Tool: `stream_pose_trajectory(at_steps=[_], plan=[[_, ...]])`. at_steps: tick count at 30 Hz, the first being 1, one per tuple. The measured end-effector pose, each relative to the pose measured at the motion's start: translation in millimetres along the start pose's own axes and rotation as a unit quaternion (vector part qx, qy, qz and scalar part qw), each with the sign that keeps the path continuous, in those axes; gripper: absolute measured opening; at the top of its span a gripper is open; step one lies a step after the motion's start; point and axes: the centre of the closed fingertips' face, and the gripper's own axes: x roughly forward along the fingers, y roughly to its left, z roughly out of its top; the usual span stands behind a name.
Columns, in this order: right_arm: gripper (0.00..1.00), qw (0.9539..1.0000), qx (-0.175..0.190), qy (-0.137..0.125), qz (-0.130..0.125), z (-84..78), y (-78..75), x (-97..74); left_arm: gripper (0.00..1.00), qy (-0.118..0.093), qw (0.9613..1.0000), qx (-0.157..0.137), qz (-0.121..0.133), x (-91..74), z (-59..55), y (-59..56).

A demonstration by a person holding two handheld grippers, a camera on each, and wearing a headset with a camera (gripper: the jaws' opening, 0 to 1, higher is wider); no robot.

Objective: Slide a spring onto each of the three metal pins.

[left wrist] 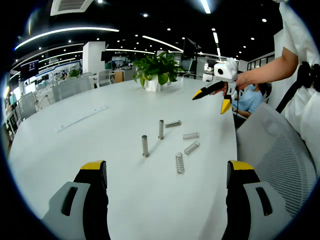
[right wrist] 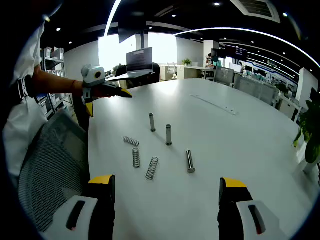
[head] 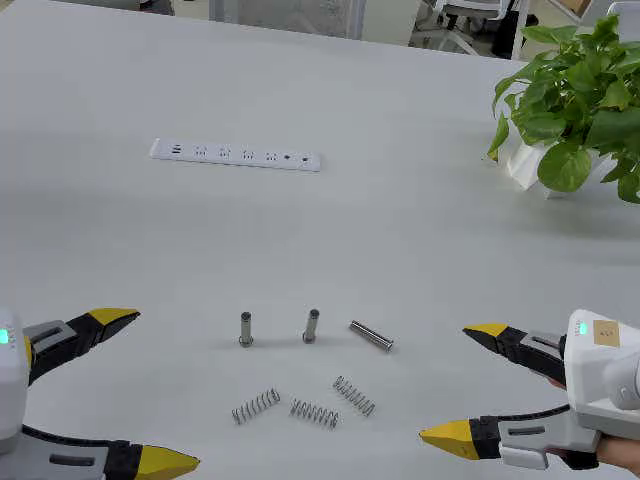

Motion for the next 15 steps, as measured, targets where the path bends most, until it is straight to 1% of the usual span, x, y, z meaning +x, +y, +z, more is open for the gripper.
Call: stream_pose_trajectory(at_steps=[15], plan=[[0.84, 1.0000, -0.003, 0.001, 0.000, 1.5, -0.2, -1.1, 0.99, -0.001, 1.0000, -0.001, 0.000, -1.2, -0.1, -2.0]])
